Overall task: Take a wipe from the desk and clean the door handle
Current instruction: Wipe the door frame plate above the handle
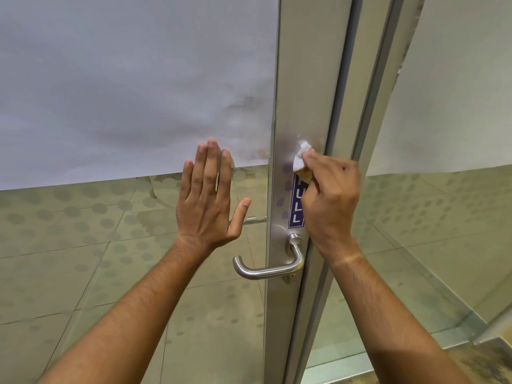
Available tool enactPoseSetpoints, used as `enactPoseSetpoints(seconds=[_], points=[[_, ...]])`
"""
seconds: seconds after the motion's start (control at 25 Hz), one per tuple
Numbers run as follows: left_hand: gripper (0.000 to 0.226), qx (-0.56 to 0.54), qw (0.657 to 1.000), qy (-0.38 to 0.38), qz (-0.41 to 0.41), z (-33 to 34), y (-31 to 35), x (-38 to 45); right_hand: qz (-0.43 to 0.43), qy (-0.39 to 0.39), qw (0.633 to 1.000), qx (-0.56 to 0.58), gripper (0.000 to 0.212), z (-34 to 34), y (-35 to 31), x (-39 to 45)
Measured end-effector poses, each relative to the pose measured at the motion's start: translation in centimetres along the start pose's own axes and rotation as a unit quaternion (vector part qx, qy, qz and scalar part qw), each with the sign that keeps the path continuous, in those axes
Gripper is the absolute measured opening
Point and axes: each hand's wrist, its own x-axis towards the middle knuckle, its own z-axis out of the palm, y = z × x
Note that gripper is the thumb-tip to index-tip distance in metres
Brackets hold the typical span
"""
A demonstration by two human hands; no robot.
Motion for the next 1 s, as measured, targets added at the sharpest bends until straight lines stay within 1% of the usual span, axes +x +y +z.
enactPoseSetpoints(seconds=[0.12, 0.2, 0.28, 0.4, 0.48, 0.56, 0.68, 0.84, 1.0], points=[[0.092, 0.006, 1.0, 0.0, 0.0, 0.1, 0.0, 0.0, -0.004, -0.025, 1.0, 0.011, 0.033, 0.3, -0.1, -0.4], [0.093, 0.008, 1.0, 0.002, 0.0, 0.2, 0.0, 0.0, -0.002, -0.043, 0.999, 0.008, 0.038, 0.4, -0.3, -0.7], [0.094, 0.009, 1.0, 0.005, 0.002, 0.3, 0.0, 0.0, 0.007, -0.073, 0.997, 0.007, 0.049, 0.6, -0.7, -1.1], [0.096, 0.008, 1.0, 0.008, 0.002, 0.4, 0.1, -0.1, 0.033, -0.132, 0.99, 0.033, 0.065, 0.8, -1.9, -2.0], [0.096, 0.006, 1.0, 0.011, 0.001, 0.4, 0.1, -0.1, 0.042, -0.154, 0.987, 0.037, 0.075, 1.2, -2.4, -2.2], [0.095, 0.007, 1.0, 0.015, -0.001, 0.4, 0.1, -0.1, 0.041, -0.167, 0.985, 0.014, 0.08, 1.8, -2.4, -2.1], [0.096, 0.011, 1.0, 0.013, -0.001, 0.5, 0.2, -0.1, 0.014, -0.181, 0.983, -0.015, 0.08, 2.6, -1.5, -2.3], [0.098, 0.015, 1.0, 0.005, -0.003, 0.7, 0.1, -0.1, -0.047, -0.216, 0.975, -0.035, 0.077, 2.5, 0.1, -4.3], [0.098, 0.018, 1.0, 0.003, -0.001, 0.7, 0.1, -0.1, -0.066, -0.197, 0.977, -0.04, 0.076, 2.9, 0.9, -3.6]])
